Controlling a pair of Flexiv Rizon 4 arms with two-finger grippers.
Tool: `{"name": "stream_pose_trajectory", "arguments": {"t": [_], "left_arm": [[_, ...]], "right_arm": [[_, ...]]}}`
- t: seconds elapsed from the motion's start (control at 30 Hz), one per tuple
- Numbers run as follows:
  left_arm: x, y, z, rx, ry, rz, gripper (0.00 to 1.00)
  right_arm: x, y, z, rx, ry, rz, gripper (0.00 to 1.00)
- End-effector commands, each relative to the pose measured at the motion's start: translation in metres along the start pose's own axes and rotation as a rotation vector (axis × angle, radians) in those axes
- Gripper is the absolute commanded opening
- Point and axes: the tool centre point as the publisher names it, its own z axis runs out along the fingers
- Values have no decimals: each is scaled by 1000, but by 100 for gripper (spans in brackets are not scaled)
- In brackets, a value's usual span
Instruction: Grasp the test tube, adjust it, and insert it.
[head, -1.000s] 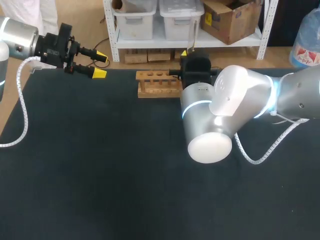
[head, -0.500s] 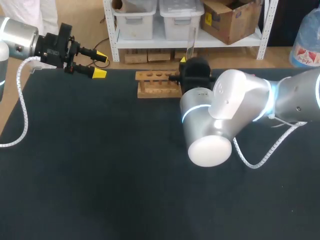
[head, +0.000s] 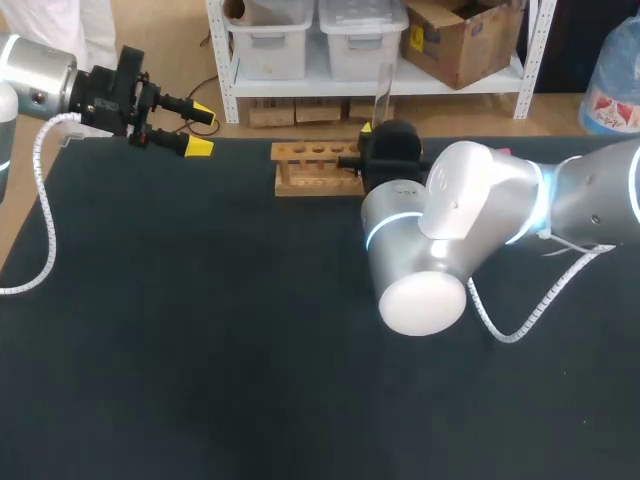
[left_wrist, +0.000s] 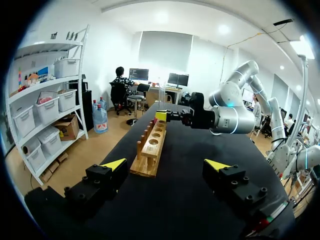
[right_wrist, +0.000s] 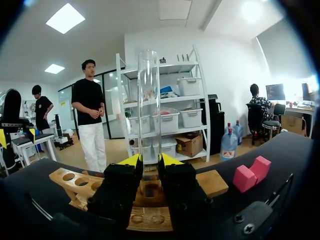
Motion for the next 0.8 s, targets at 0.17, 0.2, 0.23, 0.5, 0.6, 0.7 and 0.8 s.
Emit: {"name": "stream_pose_trajectory", "arguments": {"t": [0.17,0.2,0.23,0.5,0.6,0.7,0.8], "left_arm": [[1,-1,0,-2,-2,2,100],[1,-1,0,-2,-2,2,100],[1,-1,0,-2,-2,2,100],[1,-1,0,-2,-2,2,100],[1,-1,0,-2,-2,2,100],[1,-1,0,-2,-2,2,100],[1,-1,0,-2,-2,2,100]], "right_arm": [[3,-1,4,-141,9,4,0],[4,-1,4,-143,10,4,0],[4,-1,4,-143,11,4,0],[5,0,2,-153,21,6,12],[5,1,2,-156,24,6,46],[4,1,0,-158,24,8,80],[3,1,0,-160,22,8,87]]}}
